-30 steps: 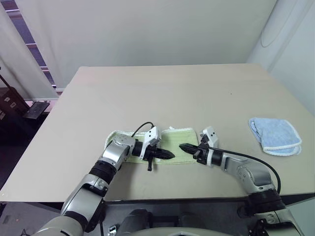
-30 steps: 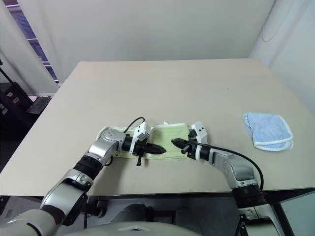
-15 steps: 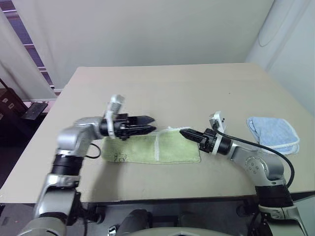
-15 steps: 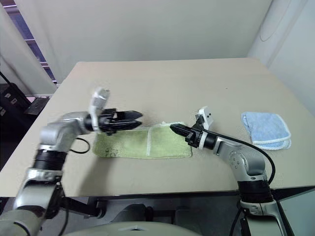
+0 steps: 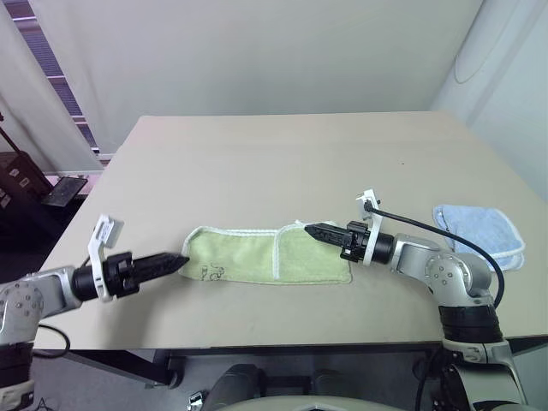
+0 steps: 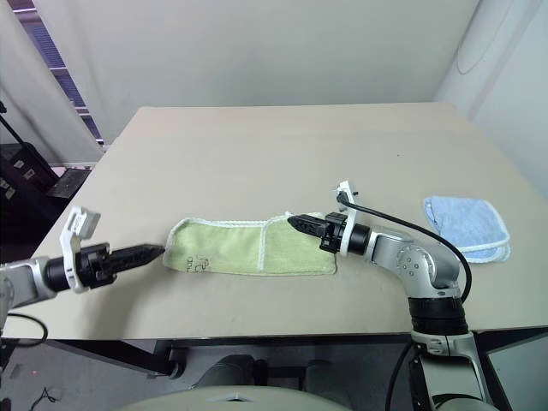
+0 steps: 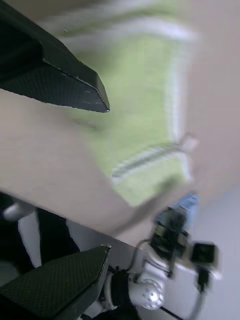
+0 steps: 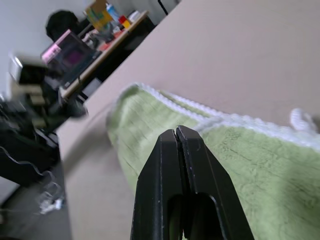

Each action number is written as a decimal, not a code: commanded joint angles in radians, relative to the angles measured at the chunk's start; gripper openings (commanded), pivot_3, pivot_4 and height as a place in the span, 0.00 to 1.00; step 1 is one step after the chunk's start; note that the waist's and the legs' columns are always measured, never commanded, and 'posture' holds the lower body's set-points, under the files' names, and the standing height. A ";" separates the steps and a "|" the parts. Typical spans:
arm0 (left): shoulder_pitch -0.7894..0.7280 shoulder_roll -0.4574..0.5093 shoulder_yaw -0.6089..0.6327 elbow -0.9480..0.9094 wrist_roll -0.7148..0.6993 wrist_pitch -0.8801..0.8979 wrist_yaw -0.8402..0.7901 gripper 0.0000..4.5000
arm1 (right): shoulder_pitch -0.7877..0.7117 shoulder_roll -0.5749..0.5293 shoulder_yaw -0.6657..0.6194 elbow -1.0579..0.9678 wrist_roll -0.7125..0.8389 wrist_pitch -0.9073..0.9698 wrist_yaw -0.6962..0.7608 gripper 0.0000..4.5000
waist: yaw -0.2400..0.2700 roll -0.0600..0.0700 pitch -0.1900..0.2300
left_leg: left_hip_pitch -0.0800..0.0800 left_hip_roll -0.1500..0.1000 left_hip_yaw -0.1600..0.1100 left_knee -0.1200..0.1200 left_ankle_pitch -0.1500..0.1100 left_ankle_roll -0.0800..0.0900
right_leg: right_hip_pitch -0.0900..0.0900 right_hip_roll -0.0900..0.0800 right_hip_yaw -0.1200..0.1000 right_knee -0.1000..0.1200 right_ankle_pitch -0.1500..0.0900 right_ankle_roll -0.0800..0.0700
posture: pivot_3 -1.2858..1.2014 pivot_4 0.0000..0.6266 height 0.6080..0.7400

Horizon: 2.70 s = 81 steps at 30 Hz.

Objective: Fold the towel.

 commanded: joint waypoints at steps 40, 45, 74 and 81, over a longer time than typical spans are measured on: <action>-0.302 -0.200 0.040 0.333 0.083 0.185 0.409 0.21 | -0.050 0.071 -0.150 0.047 0.022 0.045 -0.225 0.00 | 0.013 0.004 -0.001 | 0.005 0.000 0.000 -0.008 0.002 -0.003 | -0.001 0.000 0.001 -0.002 0.005 -0.002 | 0.52 0.00 1.00; -0.313 -0.200 0.037 0.350 0.083 0.147 0.382 0.01 | -0.041 0.058 -0.144 0.030 0.016 0.044 -0.218 0.00 | 0.013 0.004 -0.001 | 0.004 0.000 0.000 -0.009 0.002 -0.003 | -0.002 0.000 0.001 -0.002 0.005 -0.001 | 0.52 0.00 1.00; -0.848 -0.554 -0.796 0.481 0.395 -0.325 -0.216 0.01 | 0.223 -0.054 -0.331 -0.222 0.065 -0.051 -0.314 0.00 | 0.013 0.001 0.001 | -0.008 0.000 0.000 -0.009 0.004 0.000 | -0.006 0.000 0.002 -0.008 0.004 0.001 | 0.52 0.00 1.00; -0.844 -0.626 -0.819 0.569 0.475 -0.369 -0.209 0.01 | 0.253 -0.028 -0.349 -0.224 0.052 -0.065 -0.384 0.00 | 0.018 0.001 0.001 | -0.007 0.000 -0.001 -0.005 0.004 0.000 | -0.004 0.000 0.002 -0.006 0.004 0.000 | 0.52 0.00 1.00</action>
